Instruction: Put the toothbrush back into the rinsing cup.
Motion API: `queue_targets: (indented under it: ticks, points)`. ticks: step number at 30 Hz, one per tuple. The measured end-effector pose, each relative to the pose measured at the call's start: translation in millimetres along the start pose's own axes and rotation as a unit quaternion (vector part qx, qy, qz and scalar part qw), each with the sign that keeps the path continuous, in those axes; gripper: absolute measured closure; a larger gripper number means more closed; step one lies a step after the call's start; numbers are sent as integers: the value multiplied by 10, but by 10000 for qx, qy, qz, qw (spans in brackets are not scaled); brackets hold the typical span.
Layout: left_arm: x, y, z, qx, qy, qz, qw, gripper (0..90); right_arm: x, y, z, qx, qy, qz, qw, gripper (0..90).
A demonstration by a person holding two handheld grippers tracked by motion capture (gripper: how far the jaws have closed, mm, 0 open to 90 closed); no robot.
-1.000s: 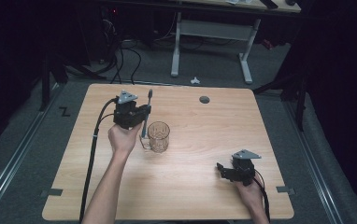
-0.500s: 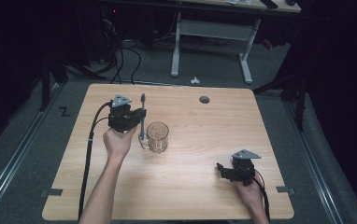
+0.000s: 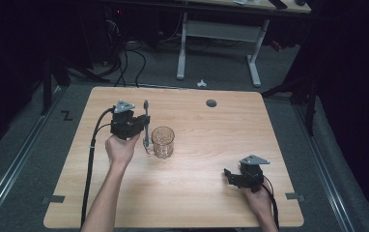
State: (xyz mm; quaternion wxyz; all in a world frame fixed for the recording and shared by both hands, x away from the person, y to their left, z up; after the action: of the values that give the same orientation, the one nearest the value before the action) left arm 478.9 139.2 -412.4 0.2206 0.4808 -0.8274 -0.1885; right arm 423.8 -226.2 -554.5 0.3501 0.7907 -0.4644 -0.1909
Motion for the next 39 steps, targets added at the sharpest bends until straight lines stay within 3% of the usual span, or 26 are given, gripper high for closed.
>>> queue_targets:
  ticks: [39]
  points:
    - [9, 37, 292, -18, -21, -26, 10000, 801, -1, 0, 0, -3, -7, -1, 10000, 227]
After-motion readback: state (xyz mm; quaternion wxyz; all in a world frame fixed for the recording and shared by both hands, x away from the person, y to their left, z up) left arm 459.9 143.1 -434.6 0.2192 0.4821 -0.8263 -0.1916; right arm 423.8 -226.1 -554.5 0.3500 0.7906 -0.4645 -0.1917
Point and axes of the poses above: each handheld gripper's, and its own axes: y roughly backward along the jaws, z roughly out of its underside, x roughly to its right, the point moved 7 cm from there along -y, roughly forward along the jaws, and after that the axes turned 3 degrees about -x, right-handed, at the moved point
